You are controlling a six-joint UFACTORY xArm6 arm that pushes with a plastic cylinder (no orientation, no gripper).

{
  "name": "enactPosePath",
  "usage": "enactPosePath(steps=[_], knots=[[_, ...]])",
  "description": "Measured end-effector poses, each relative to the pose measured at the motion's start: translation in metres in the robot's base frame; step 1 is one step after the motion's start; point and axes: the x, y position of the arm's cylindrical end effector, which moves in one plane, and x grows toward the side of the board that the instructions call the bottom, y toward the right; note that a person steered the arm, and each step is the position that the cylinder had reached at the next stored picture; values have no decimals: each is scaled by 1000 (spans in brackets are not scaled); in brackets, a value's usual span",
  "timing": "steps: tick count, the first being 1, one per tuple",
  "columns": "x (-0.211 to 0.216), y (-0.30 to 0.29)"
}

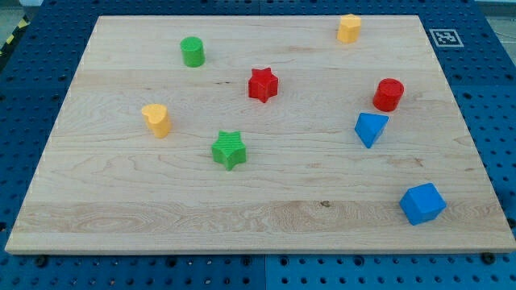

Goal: Push the blue cube below the blue triangle

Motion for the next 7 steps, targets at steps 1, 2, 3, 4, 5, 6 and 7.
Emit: enactPosePath(steps=[1,2,3,4,5,6,7], knots=[[48,-21],[64,-55],[60,-107],[46,-163],[15,-170],[15,-151],[22,-95]])
